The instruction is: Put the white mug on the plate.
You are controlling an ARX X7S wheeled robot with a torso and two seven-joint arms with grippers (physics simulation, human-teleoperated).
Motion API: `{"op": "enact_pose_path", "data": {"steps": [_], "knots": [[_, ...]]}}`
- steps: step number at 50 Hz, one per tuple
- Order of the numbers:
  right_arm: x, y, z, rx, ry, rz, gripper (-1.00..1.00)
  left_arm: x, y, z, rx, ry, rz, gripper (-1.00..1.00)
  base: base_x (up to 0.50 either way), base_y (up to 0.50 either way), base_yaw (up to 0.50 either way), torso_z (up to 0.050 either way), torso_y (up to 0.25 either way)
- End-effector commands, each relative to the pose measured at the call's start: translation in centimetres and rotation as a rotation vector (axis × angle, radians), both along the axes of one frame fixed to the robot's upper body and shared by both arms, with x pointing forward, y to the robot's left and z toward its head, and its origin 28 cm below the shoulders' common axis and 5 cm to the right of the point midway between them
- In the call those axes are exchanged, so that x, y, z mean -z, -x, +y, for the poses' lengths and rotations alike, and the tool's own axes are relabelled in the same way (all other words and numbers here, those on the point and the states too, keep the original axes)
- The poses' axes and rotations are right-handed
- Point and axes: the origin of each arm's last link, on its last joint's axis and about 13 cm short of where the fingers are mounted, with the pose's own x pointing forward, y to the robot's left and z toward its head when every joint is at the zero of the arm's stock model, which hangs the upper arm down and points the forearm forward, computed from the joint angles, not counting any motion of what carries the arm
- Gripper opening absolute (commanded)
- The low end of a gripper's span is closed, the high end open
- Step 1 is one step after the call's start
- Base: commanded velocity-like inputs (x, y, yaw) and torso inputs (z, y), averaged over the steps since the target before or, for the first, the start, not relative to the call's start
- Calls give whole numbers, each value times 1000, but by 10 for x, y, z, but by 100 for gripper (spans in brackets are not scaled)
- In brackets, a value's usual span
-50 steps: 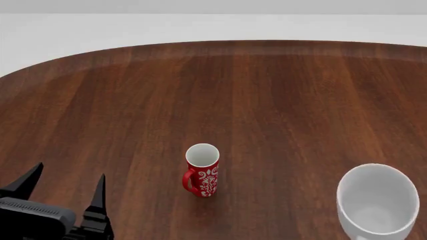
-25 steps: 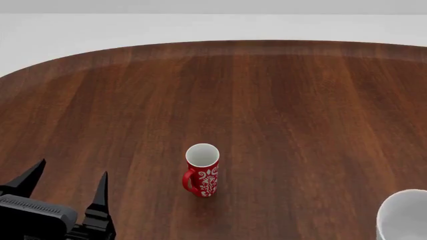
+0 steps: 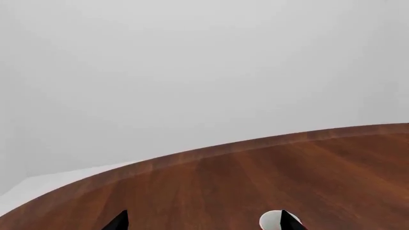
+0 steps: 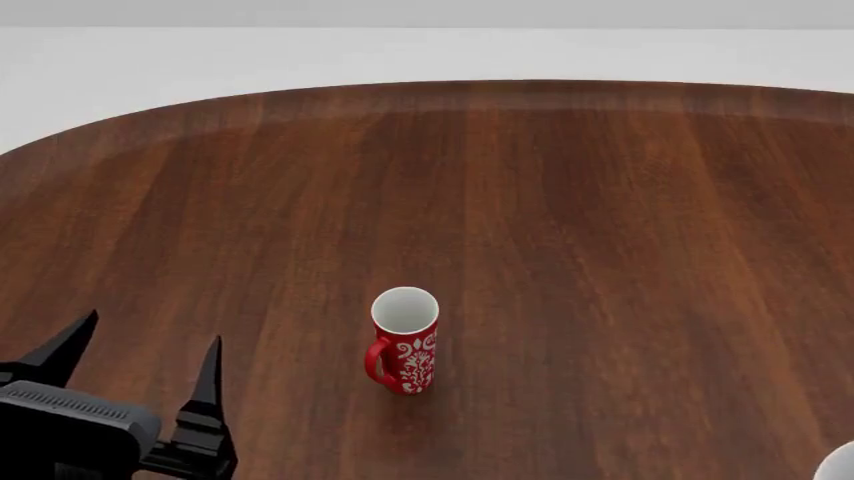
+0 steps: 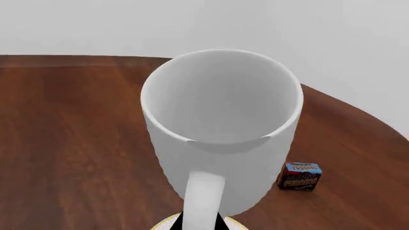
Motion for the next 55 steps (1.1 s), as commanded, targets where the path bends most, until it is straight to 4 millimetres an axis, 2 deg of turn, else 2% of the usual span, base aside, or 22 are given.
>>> {"op": "enact_pose_path", "data": {"steps": [1,20,55], "knots": [[5,6,1,39,-16,6,-100,0,-4,-1,8,3,-4,100,0,0,0,0,0],[26,15,15,74,-122,31,-100,0,-6,-1,18,-4,-5,100,0,0,0,0,1],[35,24,24,124,-160,71,-100,3,-16,-1,48,10,-17,100,0,0,0,0,0]]}}
